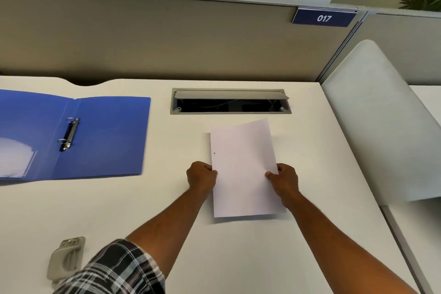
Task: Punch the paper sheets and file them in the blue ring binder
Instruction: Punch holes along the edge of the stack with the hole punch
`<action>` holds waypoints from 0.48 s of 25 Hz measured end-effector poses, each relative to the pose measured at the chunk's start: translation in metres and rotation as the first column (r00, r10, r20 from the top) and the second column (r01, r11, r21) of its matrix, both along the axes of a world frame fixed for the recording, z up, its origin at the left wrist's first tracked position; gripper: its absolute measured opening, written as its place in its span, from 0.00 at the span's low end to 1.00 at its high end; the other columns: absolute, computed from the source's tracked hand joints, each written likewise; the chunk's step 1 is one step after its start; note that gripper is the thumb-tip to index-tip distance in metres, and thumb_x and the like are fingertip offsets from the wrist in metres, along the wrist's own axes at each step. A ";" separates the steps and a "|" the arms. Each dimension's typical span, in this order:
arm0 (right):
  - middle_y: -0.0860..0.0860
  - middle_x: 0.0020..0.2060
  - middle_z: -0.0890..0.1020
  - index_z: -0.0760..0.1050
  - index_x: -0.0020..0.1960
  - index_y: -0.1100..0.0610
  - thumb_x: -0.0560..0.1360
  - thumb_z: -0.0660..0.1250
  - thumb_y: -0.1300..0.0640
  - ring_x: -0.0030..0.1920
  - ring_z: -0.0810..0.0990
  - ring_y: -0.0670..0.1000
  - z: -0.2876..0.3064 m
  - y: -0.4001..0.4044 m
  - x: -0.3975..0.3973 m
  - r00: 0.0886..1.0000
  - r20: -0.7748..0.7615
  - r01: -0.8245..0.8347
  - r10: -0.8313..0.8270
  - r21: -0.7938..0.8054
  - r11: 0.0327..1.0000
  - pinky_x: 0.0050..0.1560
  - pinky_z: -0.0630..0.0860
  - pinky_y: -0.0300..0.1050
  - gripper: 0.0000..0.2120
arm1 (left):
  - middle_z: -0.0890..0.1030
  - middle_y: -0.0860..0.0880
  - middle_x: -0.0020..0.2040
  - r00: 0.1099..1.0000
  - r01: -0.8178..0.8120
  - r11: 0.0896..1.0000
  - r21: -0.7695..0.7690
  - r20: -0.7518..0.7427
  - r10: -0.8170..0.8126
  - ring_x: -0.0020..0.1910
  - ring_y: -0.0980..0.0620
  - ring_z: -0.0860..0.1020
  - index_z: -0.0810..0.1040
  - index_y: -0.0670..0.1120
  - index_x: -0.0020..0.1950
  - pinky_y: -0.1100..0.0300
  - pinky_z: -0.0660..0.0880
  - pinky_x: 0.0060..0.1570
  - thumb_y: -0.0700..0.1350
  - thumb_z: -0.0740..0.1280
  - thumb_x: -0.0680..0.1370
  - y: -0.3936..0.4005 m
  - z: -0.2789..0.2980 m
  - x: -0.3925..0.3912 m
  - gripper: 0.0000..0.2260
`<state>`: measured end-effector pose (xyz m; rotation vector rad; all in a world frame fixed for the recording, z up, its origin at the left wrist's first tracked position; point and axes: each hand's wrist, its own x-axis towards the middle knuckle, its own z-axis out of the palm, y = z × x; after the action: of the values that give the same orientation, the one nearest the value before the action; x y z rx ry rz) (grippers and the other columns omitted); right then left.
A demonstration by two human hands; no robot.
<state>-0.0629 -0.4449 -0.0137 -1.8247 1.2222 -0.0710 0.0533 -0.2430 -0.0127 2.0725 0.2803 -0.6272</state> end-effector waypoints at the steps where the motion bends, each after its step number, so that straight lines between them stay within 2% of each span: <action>1: 0.53 0.45 0.85 0.81 0.48 0.58 0.74 0.72 0.61 0.46 0.83 0.58 -0.003 -0.005 0.003 1.000 -0.020 -0.001 0.001 -0.010 1.000 0.45 0.76 0.46 0.04 | 0.85 0.46 0.38 1.000 0.011 1.000 0.016 0.006 -0.011 0.40 0.44 0.83 0.79 0.47 0.31 0.54 0.82 0.44 0.37 0.74 0.70 -0.008 -0.003 0.002 0.10; 4: 0.51 0.44 0.84 0.81 0.49 0.57 0.74 0.70 0.60 0.47 0.82 0.58 -0.010 -0.016 0.011 0.998 -0.070 -0.006 0.004 -0.028 1.000 0.47 0.76 0.46 0.05 | 0.86 0.46 0.40 0.999 0.035 0.998 0.050 0.011 -0.035 0.43 0.45 0.83 0.84 0.44 0.37 0.55 0.81 0.46 0.39 0.74 0.69 -0.023 -0.010 0.011 0.02; 9: 0.51 0.43 0.84 0.80 0.49 0.57 0.73 0.68 0.60 0.46 0.82 0.57 -0.015 -0.019 0.015 0.995 -0.095 0.016 -0.018 -0.027 1.000 0.46 0.77 0.48 0.06 | 0.84 0.45 0.32 0.995 0.047 0.999 0.014 -0.085 -0.046 0.37 0.42 0.84 0.80 0.43 0.29 0.48 0.84 0.40 0.41 0.72 0.64 -0.022 -0.020 0.022 0.04; 12: 0.50 0.41 0.83 0.80 0.47 0.57 0.73 0.68 0.60 0.46 0.82 0.58 -0.016 -0.019 0.012 0.994 -0.104 0.040 -0.041 -0.012 0.999 0.45 0.77 0.48 0.05 | 0.84 0.44 0.32 0.991 0.015 1.000 -0.023 -0.132 -0.018 0.38 0.40 0.85 0.81 0.41 0.32 0.45 0.84 0.40 0.46 0.69 0.61 -0.014 -0.046 0.032 0.08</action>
<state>-0.0509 -0.4637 -0.0298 -1.8323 1.3343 -0.0044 0.0848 -0.2568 -0.0591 2.0172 0.3311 -0.7765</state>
